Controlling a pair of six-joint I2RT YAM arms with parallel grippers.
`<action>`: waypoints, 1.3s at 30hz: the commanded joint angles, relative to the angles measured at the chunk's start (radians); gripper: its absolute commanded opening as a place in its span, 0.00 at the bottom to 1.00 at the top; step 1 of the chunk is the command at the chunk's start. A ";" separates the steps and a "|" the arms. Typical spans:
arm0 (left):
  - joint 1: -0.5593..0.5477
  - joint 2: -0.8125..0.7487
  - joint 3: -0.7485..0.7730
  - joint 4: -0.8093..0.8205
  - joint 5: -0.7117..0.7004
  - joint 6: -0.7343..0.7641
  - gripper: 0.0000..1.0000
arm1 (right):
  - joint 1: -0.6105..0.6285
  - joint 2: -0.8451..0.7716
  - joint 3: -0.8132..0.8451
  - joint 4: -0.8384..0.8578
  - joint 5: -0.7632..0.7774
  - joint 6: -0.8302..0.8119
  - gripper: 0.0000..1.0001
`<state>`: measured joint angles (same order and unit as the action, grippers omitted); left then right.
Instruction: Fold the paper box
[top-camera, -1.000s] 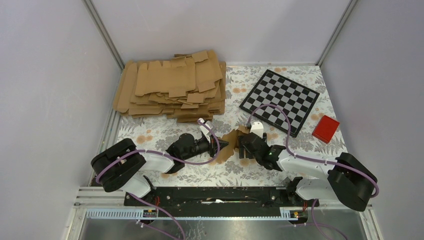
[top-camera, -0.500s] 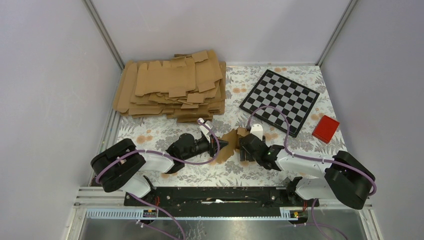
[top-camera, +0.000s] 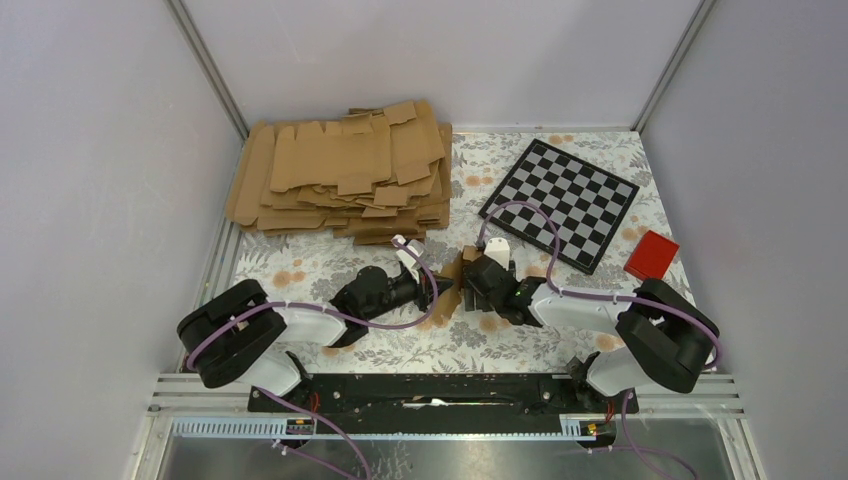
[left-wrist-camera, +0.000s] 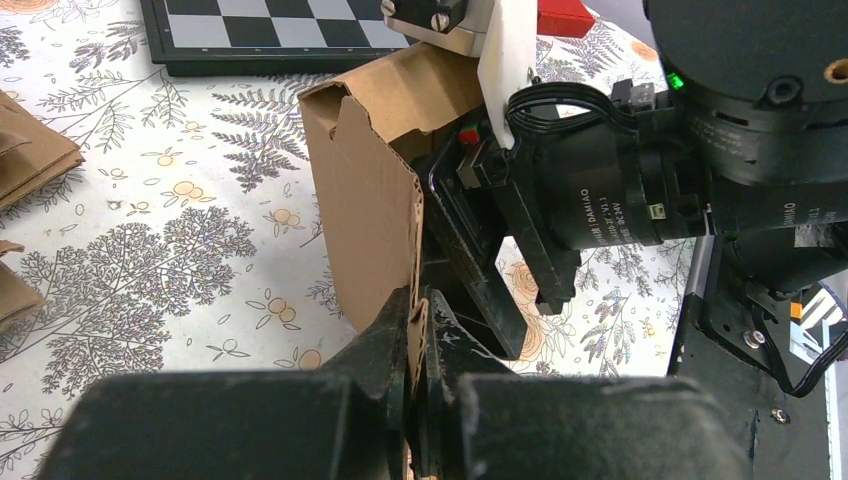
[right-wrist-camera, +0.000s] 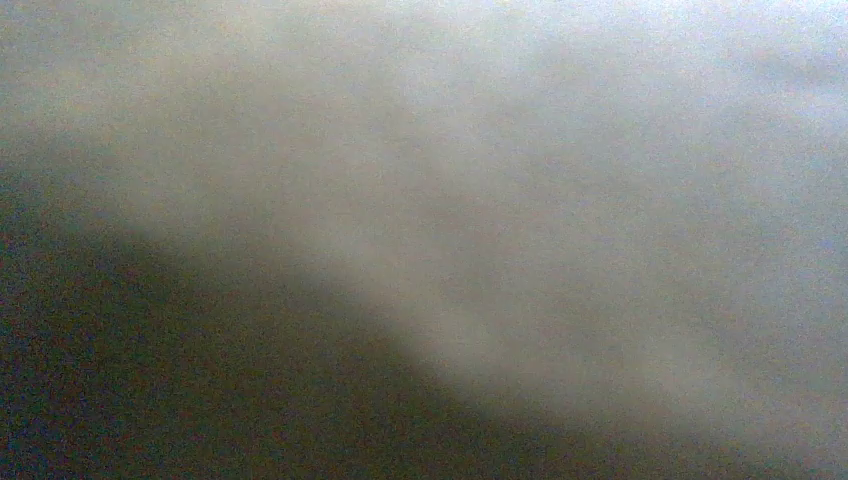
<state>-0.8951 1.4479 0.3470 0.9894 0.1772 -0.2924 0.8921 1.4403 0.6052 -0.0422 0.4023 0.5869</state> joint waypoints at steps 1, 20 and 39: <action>-0.009 -0.023 -0.004 -0.023 0.007 0.007 0.00 | 0.014 0.017 -0.005 0.031 -0.052 0.052 0.77; -0.008 -0.049 0.000 -0.095 -0.120 0.048 0.00 | 0.014 -0.262 -0.127 0.015 0.041 -0.023 0.82; -0.009 -0.029 0.004 -0.065 -0.041 0.025 0.00 | 0.015 -0.146 -0.091 0.095 -0.019 -0.005 0.47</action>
<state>-0.8982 1.4090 0.3470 0.9203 0.0891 -0.2592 0.8963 1.2766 0.4866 -0.0059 0.3977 0.5671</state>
